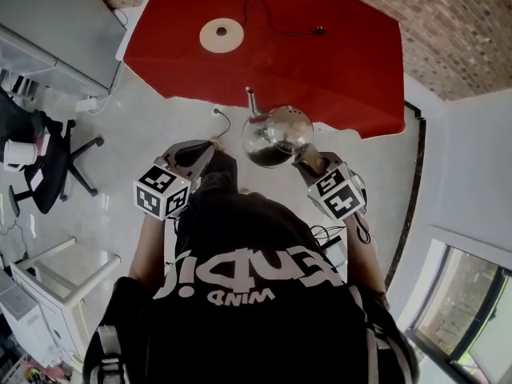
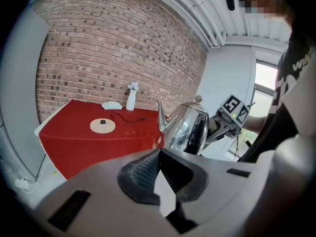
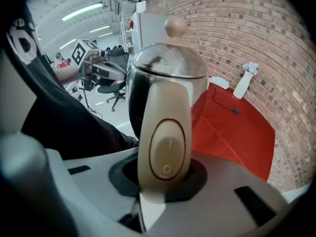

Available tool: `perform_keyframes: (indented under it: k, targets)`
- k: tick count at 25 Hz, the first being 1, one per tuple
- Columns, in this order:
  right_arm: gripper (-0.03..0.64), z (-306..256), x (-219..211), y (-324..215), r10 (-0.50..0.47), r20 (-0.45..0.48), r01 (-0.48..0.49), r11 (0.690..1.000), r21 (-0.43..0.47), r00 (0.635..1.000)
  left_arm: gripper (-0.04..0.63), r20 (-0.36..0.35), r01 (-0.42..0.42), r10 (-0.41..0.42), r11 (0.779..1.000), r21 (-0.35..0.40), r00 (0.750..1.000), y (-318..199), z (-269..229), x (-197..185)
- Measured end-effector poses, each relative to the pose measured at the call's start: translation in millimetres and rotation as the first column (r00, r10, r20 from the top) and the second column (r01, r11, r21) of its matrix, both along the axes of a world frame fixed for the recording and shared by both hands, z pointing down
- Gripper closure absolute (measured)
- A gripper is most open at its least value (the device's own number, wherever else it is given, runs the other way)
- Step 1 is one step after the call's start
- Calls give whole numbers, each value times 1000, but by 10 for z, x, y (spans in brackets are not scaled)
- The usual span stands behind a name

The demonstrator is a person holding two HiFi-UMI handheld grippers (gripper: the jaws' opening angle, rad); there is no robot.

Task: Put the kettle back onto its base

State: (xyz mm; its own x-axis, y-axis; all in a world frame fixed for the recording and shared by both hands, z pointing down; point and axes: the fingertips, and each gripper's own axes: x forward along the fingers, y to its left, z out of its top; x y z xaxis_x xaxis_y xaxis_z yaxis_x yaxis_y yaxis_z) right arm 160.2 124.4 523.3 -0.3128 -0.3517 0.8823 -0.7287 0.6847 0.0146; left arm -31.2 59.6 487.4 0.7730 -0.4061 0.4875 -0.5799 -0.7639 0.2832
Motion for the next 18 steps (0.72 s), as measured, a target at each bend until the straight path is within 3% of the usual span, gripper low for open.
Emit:
perform_keyframes:
  k: [8,18]
  targets:
    - [548,2,-130,-555,15,34,-14,999,-30,999,586,-16,3,-3,1000,-9,1000,-695,4,-49]
    - [548,-116,-337,-1283,38,2,-38,999,-11,999,587,-10,-33,32,999,-27,999,-1477,-41,-229]
